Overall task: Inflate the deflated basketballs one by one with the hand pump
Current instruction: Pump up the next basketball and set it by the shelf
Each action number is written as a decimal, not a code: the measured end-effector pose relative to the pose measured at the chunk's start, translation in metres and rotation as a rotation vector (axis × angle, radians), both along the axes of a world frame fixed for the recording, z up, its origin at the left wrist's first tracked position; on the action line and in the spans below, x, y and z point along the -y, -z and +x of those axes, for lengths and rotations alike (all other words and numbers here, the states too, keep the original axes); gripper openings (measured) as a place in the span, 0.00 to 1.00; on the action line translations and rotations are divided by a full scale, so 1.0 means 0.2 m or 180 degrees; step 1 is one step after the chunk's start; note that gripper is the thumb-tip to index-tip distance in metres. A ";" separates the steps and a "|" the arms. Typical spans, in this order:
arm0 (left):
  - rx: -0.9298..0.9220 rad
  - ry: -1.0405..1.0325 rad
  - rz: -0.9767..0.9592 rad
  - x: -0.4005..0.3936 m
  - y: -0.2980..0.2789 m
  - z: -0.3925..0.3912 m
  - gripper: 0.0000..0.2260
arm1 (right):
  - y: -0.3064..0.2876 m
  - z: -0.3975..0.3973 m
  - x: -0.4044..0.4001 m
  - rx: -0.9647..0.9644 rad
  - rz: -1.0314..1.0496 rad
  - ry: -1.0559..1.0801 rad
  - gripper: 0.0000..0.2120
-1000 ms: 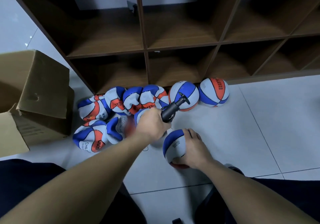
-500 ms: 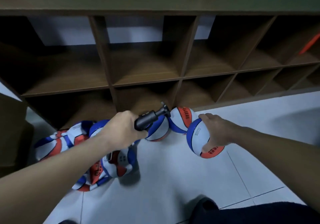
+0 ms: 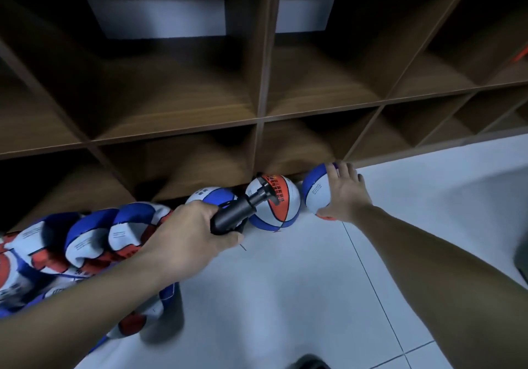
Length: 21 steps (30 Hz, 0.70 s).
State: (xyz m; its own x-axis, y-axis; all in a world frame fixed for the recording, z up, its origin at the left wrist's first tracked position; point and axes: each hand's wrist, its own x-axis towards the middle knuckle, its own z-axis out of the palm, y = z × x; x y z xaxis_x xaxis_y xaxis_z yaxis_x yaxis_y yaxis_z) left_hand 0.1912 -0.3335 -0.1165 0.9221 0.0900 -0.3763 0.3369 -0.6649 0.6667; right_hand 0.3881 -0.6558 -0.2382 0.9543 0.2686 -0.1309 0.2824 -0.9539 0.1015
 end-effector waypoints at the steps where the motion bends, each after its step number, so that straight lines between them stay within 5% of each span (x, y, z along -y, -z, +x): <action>1: 0.0002 0.0009 0.0043 0.01 0.01 0.01 0.16 | 0.04 0.03 0.00 0.0007 -0.0025 -0.0073 0.69; 11: 0.0041 -0.0045 0.0204 -0.04 -0.05 0.03 0.16 | 0.08 0.08 0.02 -0.0046 -0.0068 -0.0357 0.70; 18: 0.0337 0.0040 0.0774 -0.37 -0.33 -0.24 0.13 | -0.35 -0.25 -0.20 -0.0403 0.1207 -0.0406 0.20; 21: 0.0364 -0.0112 0.1045 -0.60 -0.37 -0.43 0.14 | -0.52 -0.45 -0.43 -0.0730 0.0816 -0.1149 0.16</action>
